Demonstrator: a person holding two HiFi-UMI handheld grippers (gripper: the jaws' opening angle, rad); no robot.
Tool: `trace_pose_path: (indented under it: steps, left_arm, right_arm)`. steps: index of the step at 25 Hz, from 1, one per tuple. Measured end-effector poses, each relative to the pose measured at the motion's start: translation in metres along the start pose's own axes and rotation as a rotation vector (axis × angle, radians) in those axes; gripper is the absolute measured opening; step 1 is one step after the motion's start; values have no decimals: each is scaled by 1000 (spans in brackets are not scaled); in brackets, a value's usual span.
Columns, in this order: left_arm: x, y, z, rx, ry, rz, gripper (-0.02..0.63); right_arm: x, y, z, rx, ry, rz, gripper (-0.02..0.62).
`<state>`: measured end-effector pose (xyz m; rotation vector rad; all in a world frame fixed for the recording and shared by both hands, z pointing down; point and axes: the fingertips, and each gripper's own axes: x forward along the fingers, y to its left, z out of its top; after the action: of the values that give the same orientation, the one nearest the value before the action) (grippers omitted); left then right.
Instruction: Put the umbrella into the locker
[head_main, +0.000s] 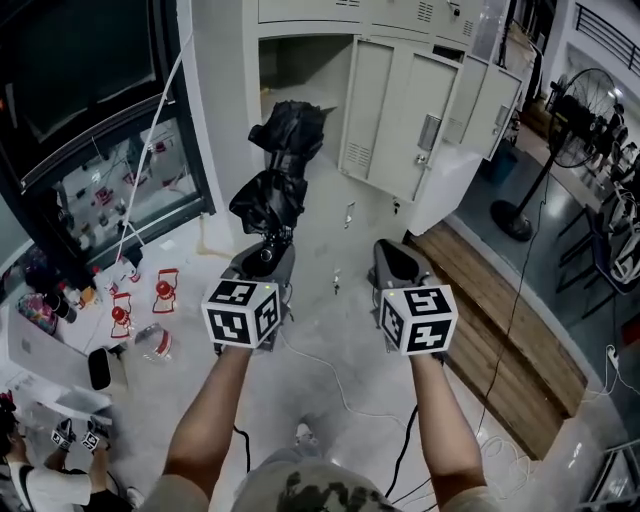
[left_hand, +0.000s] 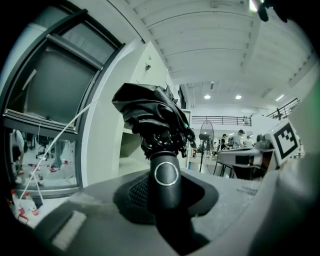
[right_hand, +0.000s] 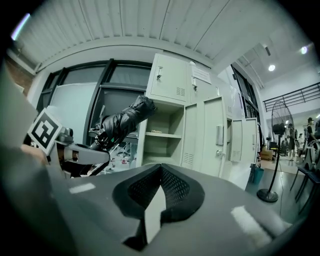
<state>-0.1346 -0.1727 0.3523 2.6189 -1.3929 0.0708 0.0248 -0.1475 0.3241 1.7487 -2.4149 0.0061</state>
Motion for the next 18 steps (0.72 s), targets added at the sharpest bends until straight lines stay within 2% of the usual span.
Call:
trace_pose_path:
  steps: [6,18]
  left_arm:
    - [27,20,7,6,8,-22,106]
    - [53,35,5,9,17,-17,106]
  right_arm:
    - [37,0,12,-5,1,-2,-2]
    - [73,-3,10,-14,2,20,-2]
